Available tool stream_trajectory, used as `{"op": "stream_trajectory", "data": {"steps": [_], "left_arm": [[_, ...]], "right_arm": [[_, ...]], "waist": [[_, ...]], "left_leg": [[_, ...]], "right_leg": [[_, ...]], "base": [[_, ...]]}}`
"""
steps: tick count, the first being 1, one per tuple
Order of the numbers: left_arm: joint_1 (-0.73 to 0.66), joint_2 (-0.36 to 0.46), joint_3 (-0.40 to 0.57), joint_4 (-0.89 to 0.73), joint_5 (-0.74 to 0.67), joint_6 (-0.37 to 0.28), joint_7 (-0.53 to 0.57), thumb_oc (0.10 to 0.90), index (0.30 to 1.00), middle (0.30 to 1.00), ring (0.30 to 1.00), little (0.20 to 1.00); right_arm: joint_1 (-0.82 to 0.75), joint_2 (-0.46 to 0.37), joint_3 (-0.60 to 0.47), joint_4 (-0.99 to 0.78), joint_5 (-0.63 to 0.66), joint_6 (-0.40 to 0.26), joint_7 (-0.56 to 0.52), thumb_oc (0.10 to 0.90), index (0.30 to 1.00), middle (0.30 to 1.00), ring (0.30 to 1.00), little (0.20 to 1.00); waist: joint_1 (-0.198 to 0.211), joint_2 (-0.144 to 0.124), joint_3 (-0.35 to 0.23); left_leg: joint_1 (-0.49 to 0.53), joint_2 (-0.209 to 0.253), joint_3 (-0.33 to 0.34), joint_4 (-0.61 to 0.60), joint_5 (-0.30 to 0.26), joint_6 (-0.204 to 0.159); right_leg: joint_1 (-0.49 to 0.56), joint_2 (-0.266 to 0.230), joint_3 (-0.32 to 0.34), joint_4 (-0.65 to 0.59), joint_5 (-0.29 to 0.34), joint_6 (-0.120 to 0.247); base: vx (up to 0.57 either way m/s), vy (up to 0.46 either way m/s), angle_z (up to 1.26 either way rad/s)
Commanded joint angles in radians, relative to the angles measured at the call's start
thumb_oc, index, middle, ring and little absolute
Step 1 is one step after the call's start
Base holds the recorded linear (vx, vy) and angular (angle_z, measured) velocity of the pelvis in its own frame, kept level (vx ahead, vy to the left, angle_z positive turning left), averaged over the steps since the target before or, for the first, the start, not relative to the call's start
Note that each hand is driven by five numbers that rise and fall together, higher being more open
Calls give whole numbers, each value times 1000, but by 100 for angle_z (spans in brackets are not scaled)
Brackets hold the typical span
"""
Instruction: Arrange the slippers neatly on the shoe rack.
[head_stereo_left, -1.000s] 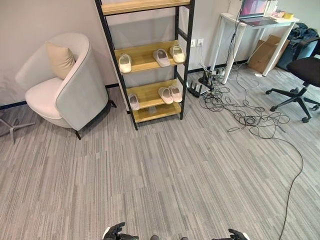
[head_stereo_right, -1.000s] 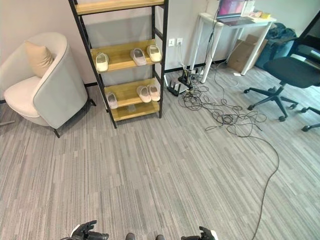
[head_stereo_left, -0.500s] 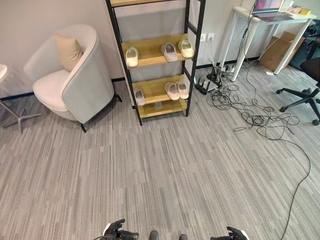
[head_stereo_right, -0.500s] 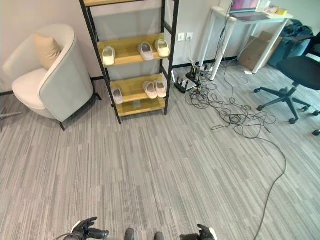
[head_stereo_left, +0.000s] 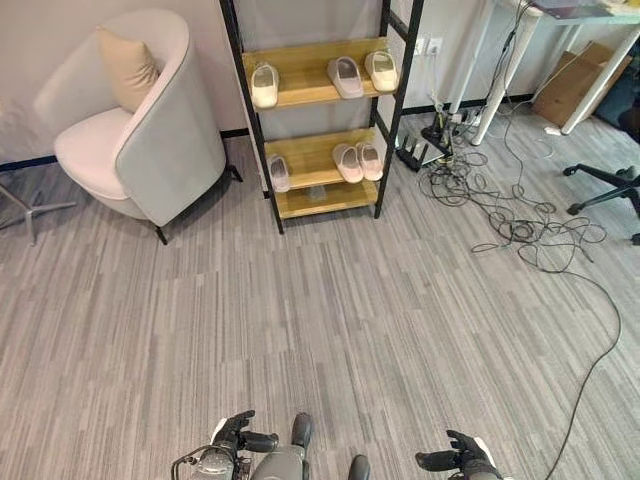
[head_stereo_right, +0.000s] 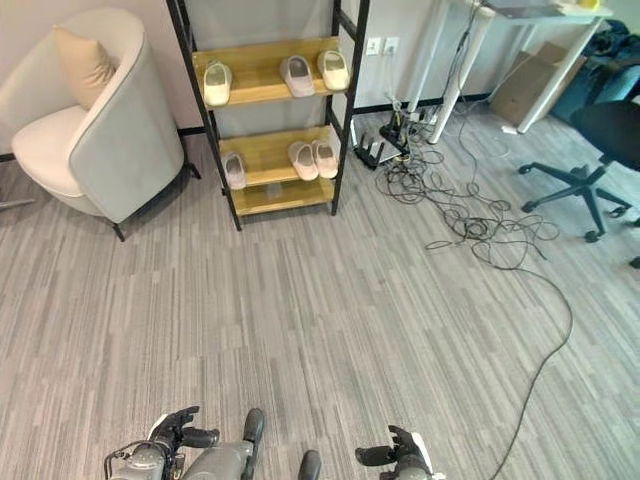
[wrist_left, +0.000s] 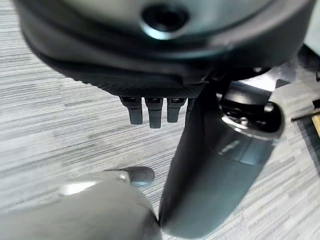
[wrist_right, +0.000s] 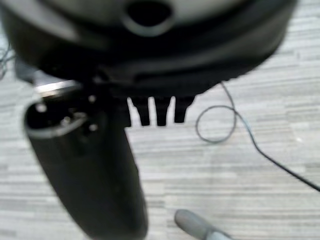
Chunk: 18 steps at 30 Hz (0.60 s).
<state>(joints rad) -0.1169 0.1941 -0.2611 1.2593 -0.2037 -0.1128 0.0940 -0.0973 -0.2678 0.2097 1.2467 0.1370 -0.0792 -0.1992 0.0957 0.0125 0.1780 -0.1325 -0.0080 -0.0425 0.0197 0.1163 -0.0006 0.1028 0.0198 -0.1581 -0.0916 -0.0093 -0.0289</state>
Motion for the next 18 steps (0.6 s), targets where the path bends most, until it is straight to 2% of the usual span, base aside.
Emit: {"op": "stream_trajectory", "data": {"steps": [1, 2, 3, 5, 7, 8, 10, 12, 14, 15, 16, 18], "left_arm": [[9, 28, 8, 32, 36, -15, -9, 800, 900, 900, 900, 900], [9, 28, 8, 32, 37, -15, -9, 800, 900, 900, 900, 900], [8, 31, 11, 30, 35, -16, -8, 800, 900, 900, 900, 900], [10, 37, 18, 23, 24, -16, -4, 800, 900, 900, 900, 900], [16, 41, 24, 24, 15, -16, -4, 800, 900, 900, 900, 900], [19, 42, 28, 24, 10, -16, -4, 800, 900, 900, 900, 900], [23, 44, 27, 23, 8, -16, -6, 800, 900, 900, 900, 900], [27, 41, 28, 29, 16, -17, -10, 800, 900, 900, 900, 900], [26, 40, 32, 37, 18, -23, -11, 800, 900, 900, 900, 900], [27, 39, 32, 38, 18, -23, -11, 800, 900, 900, 900, 900], [26, 38, 36, 41, 18, -24, -7, 800, 900, 900, 900, 900], [27, 38, 37, 51, 27, -25, -14, 800, 900, 900, 900, 900]], "right_arm": [[2, -30, 17, -64, -21, -25, 2, 800, 900, 900, 900, 900], [2, -30, 17, -64, -21, -25, 2, 800, 900, 900, 900, 900], [3, -29, 18, -68, -24, -24, 4, 800, 900, 900, 900, 900], [-5, -28, 22, -74, -27, -22, 7, 800, 900, 900, 900, 900], [-5, -24, 22, -77, -25, -24, 9, 800, 900, 900, 900, 900], [-5, -21, 24, -77, -25, -25, 11, 800, 900, 900, 900, 900], [-5, -19, 27, -80, -21, -22, 14, 800, 900, 900, 900, 900], [-9, -20, 33, -83, -24, -22, 17, 800, 900, 900, 900, 900], [-14, -24, 36, -90, -22, -22, 18, 800, 900, 900, 900, 900], [-14, -25, 37, -90, -22, -22, 18, 800, 900, 900, 900, 900], [-21, -30, 39, -93, -22, -19, 19, 800, 900, 900, 900, 900], [-12, -32, 34, -92, -24, -18, 21, 800, 900, 900, 900, 900]], "waist": [[32, -36, -49], [33, -36, -49], [32, -30, -45], [28, -20, -26], [27, -2, -15], [23, 10, -12], [11, 18, -9], [-4, 12, -4], [-23, 2, 1], [-23, 6, 5], [-35, 0, 6], [-36, -5, 0]], "left_leg": [[-7, -46, -15, 118, -160, 14], [-7, -47, -14, 118, -160, 14], [7, -48, -17, 115, -168, 25], [34, -52, -17, 117, -185, 54], [60, -45, -26, 117, -201, 74], [82, -38, -39, 107, -207, 79], [124, -35, -61, 82, -217, 80], [167, -38, -70, 55, -234, 70], [202, -45, -91, 30, -246, 59], [210, -41, -91, 27, -248, 59], [238, -38, -109, 7, -254, 48], [250, -34, -118, 3, -266, 40]], "right_leg": [[-30, -80, -4, 291, -125, 137], [-32, -81, -4, 294, -127, 138], [-61, -92, -7, 366, -102, 151], [-136, -123, -9, 515, -13, 179], [-183, -135, -17, 617, 30, 186], [-222, -137, -18, 642, 31, 178], [-277, -133, -14, 598, 9, 163], [-299, -137, -31, 457, -10, 155], [-326, -133, -10, 296, 19, 161], [-317, -128, -13, 290, 19, 160], [-337, -125, 7, 205, 63, 176], [-319, -124, 12, 170, 66, 179]], "base": [[142, 187, -9], [116, 192, -1], [57, 132, -7], [91, 170, -18], [134, 138, -10], [181, 111, -5], [229, 48, -6], [282, -42, 0], [248, -69, 16], [318, -81, 34], [301, -96, 28], [292, -111, 20]]}}
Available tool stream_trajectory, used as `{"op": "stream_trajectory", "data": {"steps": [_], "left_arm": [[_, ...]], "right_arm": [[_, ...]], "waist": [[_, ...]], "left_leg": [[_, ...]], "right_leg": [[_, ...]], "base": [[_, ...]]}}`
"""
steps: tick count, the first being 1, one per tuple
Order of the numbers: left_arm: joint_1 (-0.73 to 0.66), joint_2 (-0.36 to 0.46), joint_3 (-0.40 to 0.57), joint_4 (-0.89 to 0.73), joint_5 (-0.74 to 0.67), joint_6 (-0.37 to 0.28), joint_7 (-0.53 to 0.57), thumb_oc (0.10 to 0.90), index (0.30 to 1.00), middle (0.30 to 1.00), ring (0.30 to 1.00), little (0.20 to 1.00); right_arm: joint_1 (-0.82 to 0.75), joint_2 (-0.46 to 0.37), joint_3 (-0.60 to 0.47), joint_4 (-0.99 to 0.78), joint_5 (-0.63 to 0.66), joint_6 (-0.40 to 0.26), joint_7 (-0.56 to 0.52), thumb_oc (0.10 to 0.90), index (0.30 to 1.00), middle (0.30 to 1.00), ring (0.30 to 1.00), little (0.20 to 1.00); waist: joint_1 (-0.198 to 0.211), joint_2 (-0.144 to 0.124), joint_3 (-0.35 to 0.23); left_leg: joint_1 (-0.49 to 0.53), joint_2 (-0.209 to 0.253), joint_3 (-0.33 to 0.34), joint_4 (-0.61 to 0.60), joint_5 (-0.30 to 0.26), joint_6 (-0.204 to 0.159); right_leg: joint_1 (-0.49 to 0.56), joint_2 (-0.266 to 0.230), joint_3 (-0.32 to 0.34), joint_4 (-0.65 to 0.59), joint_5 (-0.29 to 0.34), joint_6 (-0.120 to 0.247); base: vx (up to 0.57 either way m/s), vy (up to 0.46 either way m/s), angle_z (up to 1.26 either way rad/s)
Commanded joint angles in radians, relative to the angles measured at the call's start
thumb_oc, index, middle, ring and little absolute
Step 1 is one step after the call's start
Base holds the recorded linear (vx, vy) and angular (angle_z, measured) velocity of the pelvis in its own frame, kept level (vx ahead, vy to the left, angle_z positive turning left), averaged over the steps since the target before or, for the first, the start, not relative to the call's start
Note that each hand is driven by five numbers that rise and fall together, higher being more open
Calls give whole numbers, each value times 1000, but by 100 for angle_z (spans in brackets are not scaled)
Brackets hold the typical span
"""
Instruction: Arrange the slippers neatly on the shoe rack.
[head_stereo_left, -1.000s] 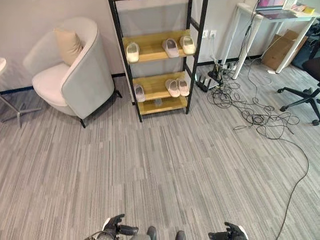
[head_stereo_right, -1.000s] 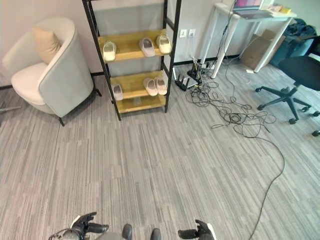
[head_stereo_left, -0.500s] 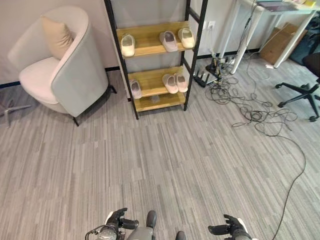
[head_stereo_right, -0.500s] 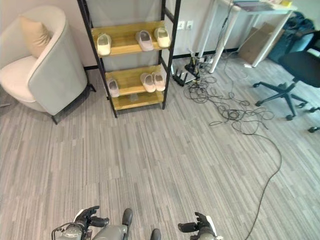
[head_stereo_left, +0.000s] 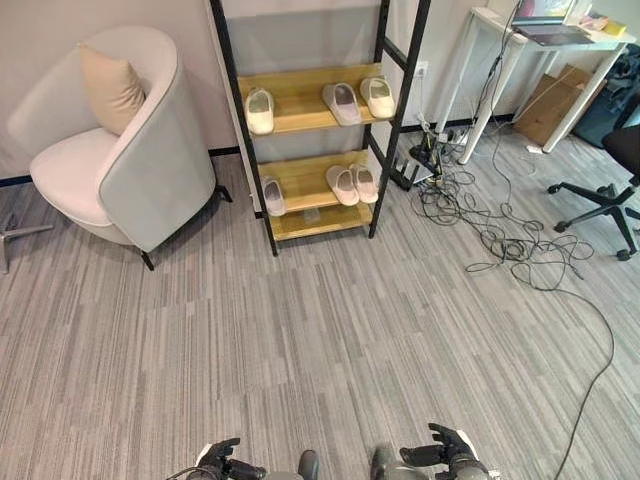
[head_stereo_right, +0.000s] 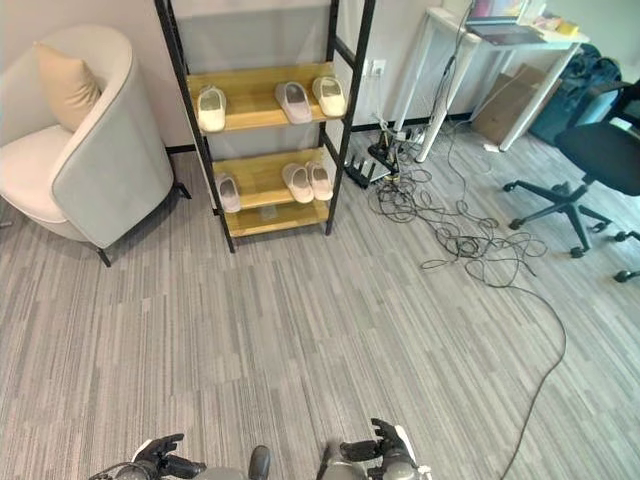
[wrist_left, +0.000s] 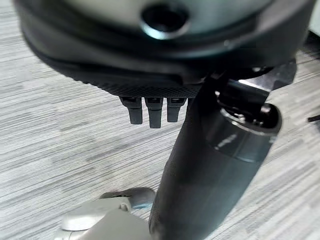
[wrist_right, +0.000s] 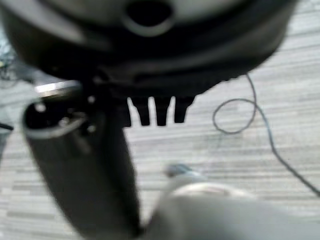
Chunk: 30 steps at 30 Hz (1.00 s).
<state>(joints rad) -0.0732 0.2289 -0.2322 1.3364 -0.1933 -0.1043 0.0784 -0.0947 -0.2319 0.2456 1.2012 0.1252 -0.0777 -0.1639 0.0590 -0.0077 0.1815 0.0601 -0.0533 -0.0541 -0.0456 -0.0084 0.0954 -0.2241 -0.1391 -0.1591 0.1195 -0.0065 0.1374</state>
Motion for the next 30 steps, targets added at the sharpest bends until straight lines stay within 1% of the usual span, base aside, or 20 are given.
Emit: {"op": "stream_trajectory", "data": {"steps": [1, 3, 4, 6, 8, 9, 10, 11, 12, 13, 14, 15, 18, 19, 21, 24, 26, 28, 29, 30], "left_arm": [[-7, -7, 5, -16, 38, -31, 11, 800, 900, 900, 900, 900], [-3, -15, 2, -18, 38, -28, 7, 800, 900, 900, 900, 900], [-6, -16, 1, -21, 33, -29, 6, 800, 900, 900, 900, 900], [-16, -18, -1, -30, 26, -27, 5, 800, 900, 900, 900, 900], [-30, -16, -6, -53, 3, -33, 11, 800, 900, 900, 900, 900], [-34, -14, -7, -57, -1, -33, 9, 800, 900, 900, 900, 900], [-34, -13, -7, -57, -1, -33, 9, 800, 900, 900, 900, 900], [-44, -12, -14, -62, -10, -34, 10, 800, 900, 900, 900, 900], [-53, -14, -23, -64, -7, -30, 10, 800, 900, 900, 900, 900], [-53, -15, -27, -63, -5, -29, 9, 800, 900, 900, 900, 900], [-54, -16, -30, -61, 1, -27, 6, 800, 900, 900, 900, 900], [-53, -16, -30, -61, 1, -27, 6, 800, 900, 900, 900, 900], [-43, -13, -26, -57, 11, -26, 1, 800, 900, 900, 900, 900], [-36, -6, -22, -55, 10, -29, 0, 800, 900, 900, 900, 900], [-28, -4, -13, -49, 12, -28, -2, 800, 900, 900, 900, 900], [-13, 5, 2, -29, 21, -22, -6, 800, 900, 900, 900, 900], [-4, 14, 12, -26, 22, -19, -9, 800, 900, 900, 900, 900], [-5, 24, 17, -26, 25, -15, -15, 800, 900, 900, 900, 900], [-7, 29, 16, -32, 25, -15, -16, 800, 900, 900, 900, 900], [-11, 35, 10, -37, 27, -16, -14, 800, 900, 900, 900, 900]], "right_arm": [[-5, -68, 1, -54, -11, -27, -19, 800, 900, 900, 900, 900], [-1, -74, -4, -65, -4, -31, -21, 800, 900, 900, 900, 900], [-6, -76, 0, -66, -1, -34, -23, 800, 900, 900, 900, 900], [-15, -77, 2, -71, 15, -41, -28, 800, 900, 900, 900, 900], [-25, -81, 6, -88, 35, -51, -32, 800, 900, 900, 900, 900], [-27, -81, 5, -83, 38, -49, -34, 800, 900, 900, 900, 900], [-28, -81, 4, -83, 38, -49, -34, 800, 900, 900, 900, 900], [-31, -81, 9, -73, 44, -44, -31, 800, 900, 900, 900, 900], [-28, -78, 9, -64, 54, -44, -32, 800, 900, 900, 900, 900], [-24, -80, 8, -62, 56, -46, -33, 800, 900, 900, 900, 900], [-19, -80, 7, -59, 57, -46, -32, 800, 900, 900, 900, 900], [-18, -80, 7, -59, 57, -46, -32, 800, 900, 900, 900, 900], [-11, -79, 5, -57, 56, -46, -34, 800, 900, 900, 900, 900], [-13, -75, 3, -57, 59, -45, -34, 800, 900, 900, 900, 900], [-11, -69, 3, -61, 58, -45, -32, 800, 900, 900, 900, 900], [-7, -48, 5, -58, 45, -44, -25, 800, 900, 900, 900, 900], [-6, -32, 5, -61, 44, -46, -16, 800, 900, 900, 900, 900], [-9, -27, 0, -60, 39, -42, -9, 800, 900, 900, 900, 900], [-16, -28, -1, -63, 36, -42, -5, 800, 900, 900, 900, 900], [-26, -28, -2, -71, 33, -41, -4, 800, 900, 900, 900, 900]], "waist": [[-7, 9, -22], [-8, 18, -38], [-7, 19, -38], [1, 13, -24], [20, -3, 6], [30, -9, 15], [30, -8, 16], [45, -17, 26], [56, -27, 25], [57, -26, 22], [59, -25, 19], [59, -26, 20], [76, -5, 13], [92, -4, 17], [96, -8, 6], [109, -29, -14], [121, -45, -25], [120, -43, -32], [115, -38, -26], [93, -13, -12]], "left_leg": [[73, 26, -108, 73, -148, -70], [62, 54, -105, 113, -129, -101], [44, 60, -107, 164, -106, -116], [-42, 79, -74, 328, -31, -157], [-134, 99, -28, 488, 21, -160], [-161, 104, -17, 533, 19, -153], [-162, 104, -17, 536, 17, -153], [-227, 102, 8, 556, -4, -142], [-277, 87, 30, 486, -40, -134], [-283, 83, 40, 426, -50, -133], [-297, 78, 54, 354, -41, -135], [-294, 76, 54, 349, -39, -135], [-326, 66, 72, 156, 74, -146], [-369, 63, 82, 143, 117, -157], [-351, 63, 86, 120, 101, -146], [-337, 33, 59, 149, 84, -126], [-308, 20, 62, 155, 53, -101], [-271, 18, 65, 147, 29, -80], [-250, 14, 65, 145, 15, -65], [-199, 16, 49, 134, -6, -41]], "right_leg": [[27, 52, 20, -58, 76, -6], [57, 66, -7, -79, 68, -18], [74, 75, -11, -87, 63, -24], [119, 77, -24, -107, 42, -46], [164, 73, -37, -123, 25, -78], [184, 77, -39, -130, 16, -86], [184, 78, -39, -130, 16, -87], [219, 78, -48, -146, -6, -91], [247, 79, -66, -162, -29, -86], [255, 81, -75, -168, -38, -81], [269, 86, -85, -177, -46, -78], [272, 85, -86, -178, -47, -78], [313, 125, -82, -197, -71, -76], [338, 143, -70, -196, -91, -78], [345, 145, -64, -194, -96, -73], [363, 129, -54, -161, -119, -58], [359, 104, -47, -84, -123, -41], [311, 75, -56, 46, -98, -10], [273, 57, -59, 139, -55, 9], [183, 41, -50, 312, 12, 24]], "base": [[300, -116, 27], [316, -149, 41], [199, -137, 35], [117, -105, 14], [83, -104, 7], [78, -75, -7], [185, -82, -8], [305, -64, 2], [394, -41, 23], [342, 23, 39], [175, 41, 31], [183, 53, 50], [288, 93, 52], [249, 82, 17], [226, 108, -11], [272, 158, -32], [254, 185, -18], [212, 209, -3], [264, 308, -19], [279, 305, -21]]}}
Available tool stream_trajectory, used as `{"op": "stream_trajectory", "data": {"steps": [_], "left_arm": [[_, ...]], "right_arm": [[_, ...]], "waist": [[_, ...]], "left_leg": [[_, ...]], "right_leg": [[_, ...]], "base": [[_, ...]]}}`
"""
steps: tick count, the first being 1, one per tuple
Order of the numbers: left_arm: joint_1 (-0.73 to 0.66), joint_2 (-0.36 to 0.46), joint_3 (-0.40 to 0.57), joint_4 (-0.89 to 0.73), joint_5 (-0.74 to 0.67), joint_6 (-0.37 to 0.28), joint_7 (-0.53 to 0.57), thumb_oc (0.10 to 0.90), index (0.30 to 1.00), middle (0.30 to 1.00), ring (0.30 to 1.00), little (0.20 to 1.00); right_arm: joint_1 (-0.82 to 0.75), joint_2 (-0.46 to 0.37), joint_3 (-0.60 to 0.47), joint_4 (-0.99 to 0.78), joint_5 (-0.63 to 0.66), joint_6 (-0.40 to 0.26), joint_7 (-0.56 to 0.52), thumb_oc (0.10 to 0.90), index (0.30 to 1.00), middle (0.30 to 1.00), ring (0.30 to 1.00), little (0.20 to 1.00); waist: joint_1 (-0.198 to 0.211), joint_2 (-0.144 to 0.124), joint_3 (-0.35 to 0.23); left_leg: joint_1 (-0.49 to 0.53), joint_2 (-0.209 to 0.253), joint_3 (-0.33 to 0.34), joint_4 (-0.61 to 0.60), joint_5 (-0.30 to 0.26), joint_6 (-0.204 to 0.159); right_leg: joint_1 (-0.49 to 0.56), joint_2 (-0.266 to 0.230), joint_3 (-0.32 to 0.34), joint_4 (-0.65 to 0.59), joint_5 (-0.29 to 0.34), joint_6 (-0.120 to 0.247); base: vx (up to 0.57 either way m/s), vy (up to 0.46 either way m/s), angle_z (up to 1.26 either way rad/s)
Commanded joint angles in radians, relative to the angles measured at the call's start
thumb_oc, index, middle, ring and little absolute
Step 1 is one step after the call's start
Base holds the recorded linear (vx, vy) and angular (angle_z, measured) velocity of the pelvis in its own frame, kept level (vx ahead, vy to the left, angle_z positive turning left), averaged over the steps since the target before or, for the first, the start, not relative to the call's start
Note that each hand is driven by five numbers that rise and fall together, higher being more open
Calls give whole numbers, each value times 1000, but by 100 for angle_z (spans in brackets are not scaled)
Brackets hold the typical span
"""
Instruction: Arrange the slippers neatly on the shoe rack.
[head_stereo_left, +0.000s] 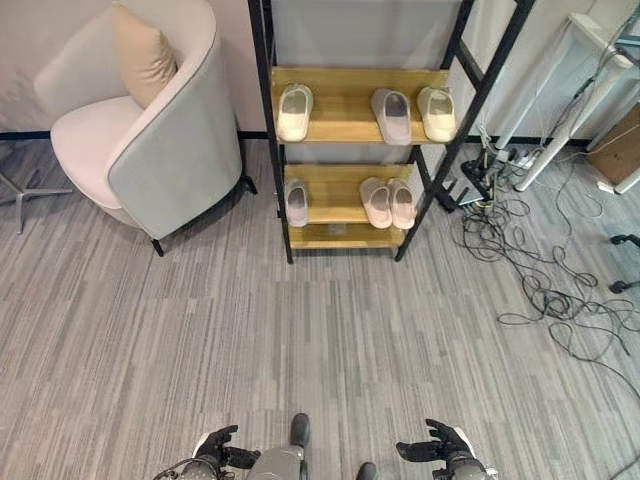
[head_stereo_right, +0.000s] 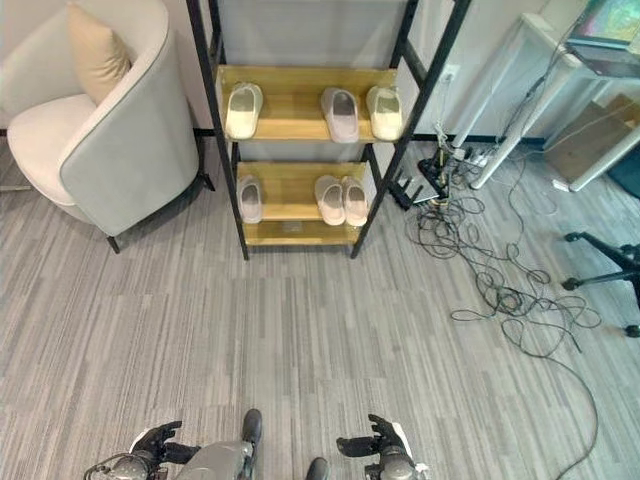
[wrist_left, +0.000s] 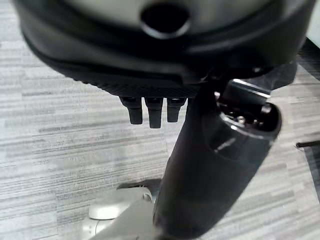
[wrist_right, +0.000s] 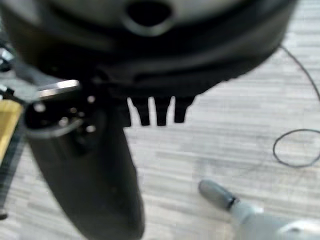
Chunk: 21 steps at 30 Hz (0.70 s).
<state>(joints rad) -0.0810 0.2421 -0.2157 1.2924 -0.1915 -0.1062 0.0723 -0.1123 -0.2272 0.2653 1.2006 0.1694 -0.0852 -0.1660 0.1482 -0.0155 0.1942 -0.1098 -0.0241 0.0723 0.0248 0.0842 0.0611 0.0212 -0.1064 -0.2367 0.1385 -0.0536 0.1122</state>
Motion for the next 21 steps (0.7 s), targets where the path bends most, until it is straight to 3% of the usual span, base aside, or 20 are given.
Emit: {"op": "stream_trajectory", "data": {"steps": [1, 3, 5, 8, 11, 15, 17, 18, 20, 21], "left_arm": [[-4, 23, -10, 3, 23, -14, -6, 800, 900, 900, 900, 900], [-6, 23, -15, -1, 22, -15, -8, 800, 900, 900, 900, 900], [-9, 22, -20, -3, 29, -15, -8, 800, 900, 900, 900, 900], [-12, 17, -22, 8, 44, -20, -6, 800, 900, 900, 900, 900], [-10, 15, -11, 23, 39, -23, -5, 800, 900, 900, 900, 900], [3, 6, -10, 40, 58, -19, -4, 800, 900, 900, 900, 900], [2, -2, -20, 31, 54, -17, -7, 800, 900, 900, 900, 900], [2, -2, -20, 31, 54, -17, -7, 800, 900, 900, 900, 900], [-14, -3, -31, 7, 40, -18, -3, 800, 900, 900, 900, 900], [-22, -3, -34, -2, 35, -18, -2, 800, 900, 900, 900, 900]], "right_arm": [[-11, -34, -20, -76, -13, -34, 0, 800, 900, 900, 900, 900], [-11, -35, -15, -78, -12, -35, 1, 800, 900, 900, 900, 900], [-11, -40, -15, -80, -11, -34, 2, 800, 900, 900, 900, 900], [-17, -49, -11, -77, -16, -27, 2, 800, 900, 900, 900, 900], [-15, -55, -15, -70, -22, -23, 4, 800, 900, 900, 900, 900], [5, -56, -17, -63, -24, -28, 6, 800, 900, 900, 900, 900], [12, -60, -20, -68, -9, -37, -8, 800, 900, 900, 900, 900], [12, -60, -20, -68, -9, -37, -8, 800, 900, 900, 900, 900], [8, -67, -21, -81, 9, -44, -23, 800, 900, 900, 900, 900], [7, -69, -23, -83, 14, -42, -26, 800, 900, 900, 900, 900]], "waist": [[-8, 12, -25], [-30, 29, -14], [-49, 30, -10], [-77, 30, 5], [-87, 23, -2], [-92, 17, -43], [-89, 25, -43], [-89, 25, -43], [-78, -5, -12], [-71, -9, 0]], "left_leg": [[-4, -6, -89, 50, -106, 0], [49, -9, -115, 27, -123, 6], [92, -19, -141, 11, -143, 4], [157, -26, -180, -6, -179, -11], [201, -19, -205, -19, -209, -23], [245, 15, -219, -12, -232, -49], [177, 56, -195, 190, -160, -111], [177, 56, -195, 190, -160, -111], [48, 79, -128, 389, -95, -110], [9, 94, -104, 451, -101, -100]], "right_leg": [[-105, 9, 26, 332, 76, 42], [-171, 13, 24, 321, 55, 24], [-206, 20, 34, 211, 41, 11], [-247, -1, 61, -13, 94, 25], [-254, -9, 68, -73, 124, 41], [-223, 16, 58, -75, 126, 21], [-154, 44, 27, -99, 102, -12], [-154, 44, 27, -99, 102, -12], [-109, 29, 14, -116, 84, -43], [-89, 38, 9, -124, 74, -56]], "base": [[297, 261, -13], [281, 99, 26], [340, 2, 35], [369, -67, 32], [350, -72, 19], [340, -92, 30], [397, -179, 44], [132, -93, 47], [95, -129, 25], [155, -185, 6]]}}
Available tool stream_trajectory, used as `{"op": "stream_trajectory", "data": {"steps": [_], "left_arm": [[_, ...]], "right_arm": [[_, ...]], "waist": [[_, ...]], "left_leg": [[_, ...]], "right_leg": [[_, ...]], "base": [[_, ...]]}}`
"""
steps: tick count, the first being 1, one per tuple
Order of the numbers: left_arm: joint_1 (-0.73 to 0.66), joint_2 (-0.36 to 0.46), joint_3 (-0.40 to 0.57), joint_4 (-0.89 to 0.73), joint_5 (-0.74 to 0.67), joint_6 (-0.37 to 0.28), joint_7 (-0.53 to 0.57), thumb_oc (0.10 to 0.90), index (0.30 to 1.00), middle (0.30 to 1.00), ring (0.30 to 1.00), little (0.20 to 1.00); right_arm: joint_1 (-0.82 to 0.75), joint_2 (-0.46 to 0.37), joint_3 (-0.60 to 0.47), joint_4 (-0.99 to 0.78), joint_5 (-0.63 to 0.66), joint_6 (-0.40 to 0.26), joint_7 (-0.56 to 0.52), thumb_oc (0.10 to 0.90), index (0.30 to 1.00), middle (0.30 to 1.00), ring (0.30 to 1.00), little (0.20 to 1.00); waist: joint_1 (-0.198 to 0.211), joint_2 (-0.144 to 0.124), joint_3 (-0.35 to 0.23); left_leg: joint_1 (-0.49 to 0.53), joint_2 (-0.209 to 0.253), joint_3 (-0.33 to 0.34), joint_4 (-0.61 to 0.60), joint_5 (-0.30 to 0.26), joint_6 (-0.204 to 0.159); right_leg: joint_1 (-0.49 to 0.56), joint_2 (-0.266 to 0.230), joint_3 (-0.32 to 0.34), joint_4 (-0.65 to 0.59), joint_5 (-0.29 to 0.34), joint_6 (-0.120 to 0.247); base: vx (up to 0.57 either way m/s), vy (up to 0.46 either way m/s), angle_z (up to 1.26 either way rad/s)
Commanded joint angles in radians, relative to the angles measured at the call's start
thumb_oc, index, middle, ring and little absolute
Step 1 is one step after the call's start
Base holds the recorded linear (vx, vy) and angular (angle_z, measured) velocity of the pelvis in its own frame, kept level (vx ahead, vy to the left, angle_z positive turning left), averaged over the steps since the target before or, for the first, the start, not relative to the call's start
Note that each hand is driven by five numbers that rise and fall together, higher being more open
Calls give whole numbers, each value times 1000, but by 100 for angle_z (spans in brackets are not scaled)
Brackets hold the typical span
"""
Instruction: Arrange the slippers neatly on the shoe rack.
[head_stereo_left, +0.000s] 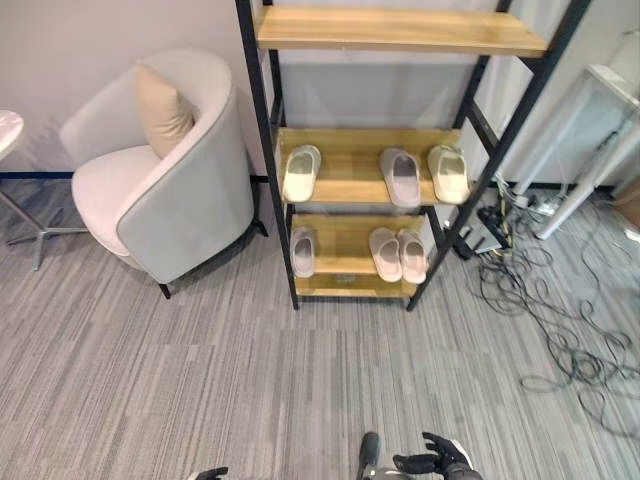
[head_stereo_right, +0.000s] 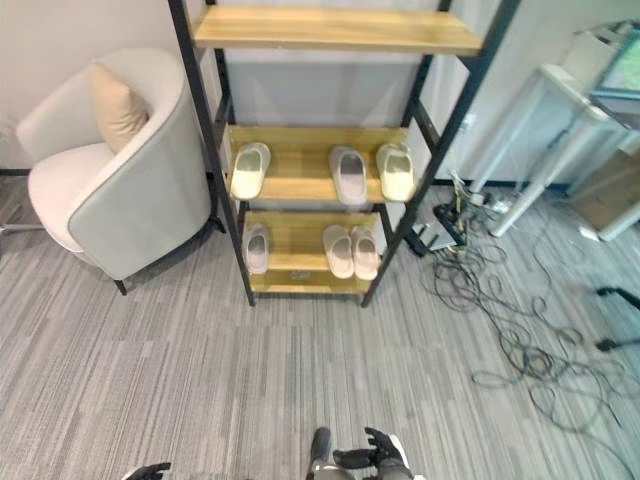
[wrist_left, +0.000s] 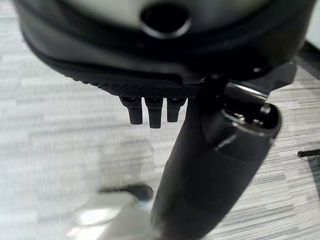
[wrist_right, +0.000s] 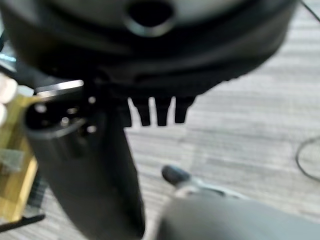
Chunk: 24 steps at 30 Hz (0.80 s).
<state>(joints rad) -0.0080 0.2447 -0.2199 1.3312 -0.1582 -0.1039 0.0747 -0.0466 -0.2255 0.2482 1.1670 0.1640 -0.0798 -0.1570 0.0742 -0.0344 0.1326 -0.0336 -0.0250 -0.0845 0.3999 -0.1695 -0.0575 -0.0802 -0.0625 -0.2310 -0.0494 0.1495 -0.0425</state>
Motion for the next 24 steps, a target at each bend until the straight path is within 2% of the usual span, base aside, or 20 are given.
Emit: {"op": "stream_trajectory", "data": {"steps": [1, 3, 4, 5, 6, 7, 8, 9, 10, 13, 14, 16, 18, 20, 21, 22, 24], "left_arm": [[-98, -3, -32, -47, 0, -21, -2, 800, 900, 900, 900, 900], [-109, -4, -43, -56, -8, -23, 3, 800, 900, 900, 900, 900], [-116, -10, -54, -61, -8, -22, 7, 800, 900, 900, 900, 900], [-118, -11, -58, -63, -10, -23, 7, 800, 900, 900, 900, 900], [-118, -11, -58, -63, -10, -23, 7, 800, 900, 900, 900, 900], [-116, -12, -56, -72, -17, -25, 7, 800, 900, 900, 900, 900], [-116, -12, -56, -72, -17, -25, 7, 800, 900, 900, 900, 900], [-113, -7, -54, -75, -19, -30, 7, 800, 900, 900, 900, 900], [-111, -5, -56, -78, -22, -34, 7, 800, 900, 900, 900, 900], [-104, 1, -49, -79, -23, -35, 2, 800, 900, 900, 900, 900], [-97, 7, -40, -81, -25, -33, 0, 800, 900, 900, 900, 900], [-96, 11, -35, -79, -26, -32, -3, 800, 900, 900, 900, 900], [-97, 21, -35, -85, -20, -31, -6, 800, 900, 900, 900, 900], [-105, 28, -35, -100, -28, -31, -5, 800, 900, 900, 900, 900], [-105, 28, -35, -100, -28, -31, -5, 800, 900, 900, 900, 900], [-104, 33, -35, -105, -34, -34, -2, 800, 900, 900, 900, 900], [-103, 34, -34, -105, -36, -34, 0, 800, 900, 900, 900, 900]], "right_arm": [[-56, -76, -8, -53, 22, -47, -40, 800, 900, 900, 900, 900], [-55, -76, -13, -49, 34, -42, -44, 800, 900, 900, 900, 900], [-51, -77, -12, -44, 41, -46, -46, 800, 900, 900, 900, 900], [-47, -79, -10, -44, 39, -48, -44, 800, 900, 900, 900, 900], [-47, -79, -10, -44, 39, -48, -44, 800, 900, 900, 900, 900], [-44, -78, -2, -40, 32, -47, -42, 800, 900, 900, 900, 900], [-44, -78, -2, -40, 32, -47, -42, 800, 900, 900, 900, 900], [-47, -75, 4, -34, 28, -46, -42, 800, 900, 900, 900, 900], [-48, -75, 4, -34, 27, -47, -43, 800, 900, 900, 900, 900], [-48, -69, 6, -40, 19, -46, -40, 800, 900, 900, 900, 900], [-43, -57, 9, -46, 8, -49, -38, 800, 900, 900, 900, 900], [-36, -49, 7, -44, -3, -50, -31, 800, 900, 900, 900, 900], [-37, -41, 9, -45, -17, -48, -24, 800, 900, 900, 900, 900], [-51, -39, 9, -52, -22, -44, -20, 800, 900, 900, 900, 900], [-51, -39, 9, -52, -22, -44, -20, 800, 900, 900, 900, 900], [-55, -34, 8, -70, -20, -48, -17, 800, 900, 900, 900, 900], [-54, -33, 11, -74, -19, -49, -15, 800, 900, 900, 900, 900]], "waist": [[13, -3, 71], [22, -10, 76], [36, -12, 77], [39, -13, 73], [37, -16, 70], [57, 0, 65], [56, -1, 63], [80, 15, 59], [89, 19, 58], [105, 13, 49], [108, -3, 30], [113, -14, 16], [110, -17, 11], [91, 4, 24], [91, 3, 24], [75, 35, 31], [69, 39, 33]], "left_leg": [[-102, 98, 73, 128, 150, 24], [-158, 106, 102, 122, 126, 31], [-197, 75, 104, 53, 85, 37], [-209, 56, 105, -10, 80, 39], [-210, 52, 104, -17, 87, 39], [-223, 16, 81, -173, 147, 31], [-224, 14, 80, -179, 153, 31], [-244, -6, 39, -295, 245, 14], [-266, -4, 40, -325, 274, 10], [-258, 6, 57, -360, 278, 21], [-241, -10, 33, -336, 282, 38], [-211, -22, 28, -333, 259, 54], [-165, -27, 27, -342, 234, 75], [-119, -19, 24, -349, 213, 97], [-119, -21, 25, -349, 213, 98], [-74, -2, 18, -364, 193, 112], [-47, -3, 12, -375, 186, 116]], "right_leg": [[34, -6, 1, 56, -141, 90], [65, 1, -4, 46, -165, 87], [99, 11, -3, 28, -186, 93], [112, 16, -5, 20, -197, 99], [108, 13, -7, 20, -197, 100], [141, 46, 11, 14, -223, 101], [138, 45, 10, 14, -222, 101], [170, 78, 37, 18, -250, 97], [186, 91, 44, 22, -261, 95], [212, 97, 58, 35, -284, 96], [217, 87, 63, 71, -291, 107], [215, 69, 59, 132, -291, 131], [175, 43, 53, 265, -264, 161], [79, 6, 33, 445, -162, 200], [77, 5, 34, 449, -164, 201], [9, -18, -1, 578, -127, 209], [-11, -33, -15, 577, -134, 200]], "base": [[177, -140, -2], [288, -79, 4], [363, 9, 9], [275, 22, 13], [314, 99, 21], [215, 77, 29], [425, 154, 14], [303, 117, 3], [385, 156, -37], [256, 126, -40], [256, 168, -21], [289, 227, -33], [201, 228, -31], [99, 208, -21], [121, 217, -12], [160, 179, 0], [187, 114, 10]]}}
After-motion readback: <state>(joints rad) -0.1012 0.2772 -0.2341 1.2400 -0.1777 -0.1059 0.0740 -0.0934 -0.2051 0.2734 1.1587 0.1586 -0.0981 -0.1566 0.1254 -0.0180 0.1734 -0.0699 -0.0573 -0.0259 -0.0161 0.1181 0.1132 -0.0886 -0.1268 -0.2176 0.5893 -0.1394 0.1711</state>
